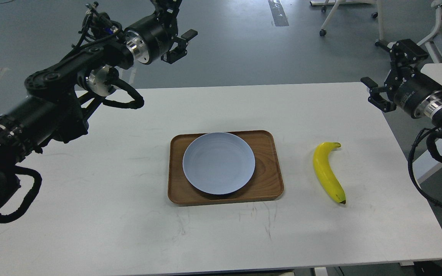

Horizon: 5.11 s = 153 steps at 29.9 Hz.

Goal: Place banana on plate with both arms
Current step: 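Open the left gripper and raise it away from the plate, then lower the right gripper onto the yellow banana and grasp it, then lift the banana with the right gripper and carry it over the plate, then lower the banana onto the plate and open the right gripper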

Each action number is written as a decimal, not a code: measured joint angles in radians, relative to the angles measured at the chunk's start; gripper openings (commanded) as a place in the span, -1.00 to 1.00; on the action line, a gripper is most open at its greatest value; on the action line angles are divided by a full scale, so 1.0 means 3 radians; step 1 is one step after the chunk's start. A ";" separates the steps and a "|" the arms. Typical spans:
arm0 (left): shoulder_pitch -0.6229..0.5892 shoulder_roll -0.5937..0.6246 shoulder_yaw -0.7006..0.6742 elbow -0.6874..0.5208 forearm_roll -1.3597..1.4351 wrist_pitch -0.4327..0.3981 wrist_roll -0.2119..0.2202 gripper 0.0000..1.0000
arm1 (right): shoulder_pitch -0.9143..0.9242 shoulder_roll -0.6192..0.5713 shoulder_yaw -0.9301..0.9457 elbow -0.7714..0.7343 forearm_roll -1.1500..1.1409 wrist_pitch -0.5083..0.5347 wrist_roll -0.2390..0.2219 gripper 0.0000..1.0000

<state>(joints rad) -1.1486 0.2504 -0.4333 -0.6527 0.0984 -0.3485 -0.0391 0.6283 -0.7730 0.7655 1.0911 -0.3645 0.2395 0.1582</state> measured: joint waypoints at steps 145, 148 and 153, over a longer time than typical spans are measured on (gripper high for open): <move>0.1292 0.0970 -0.0745 -0.1306 0.0122 0.0112 -0.0154 0.96 | 0.1639 0.2172 -0.3530 -0.0676 -0.3214 -0.0926 0.0521 0.88; 0.1292 0.0966 -0.0745 -0.1306 0.0122 0.0113 -0.0155 0.96 | 0.1639 0.2159 -0.3500 -0.0673 -0.3203 -0.0962 0.0514 0.92; 0.1292 0.0966 -0.0745 -0.1306 0.0122 0.0114 -0.0156 0.96 | 0.1673 0.2064 -0.3311 -0.0655 -0.3190 -0.0989 0.0510 0.93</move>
<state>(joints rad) -0.7611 0.5400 -0.6566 -1.0446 0.1350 -0.3144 -0.0859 1.1302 -0.1536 -0.2280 0.8945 -1.3217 -0.0572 0.3111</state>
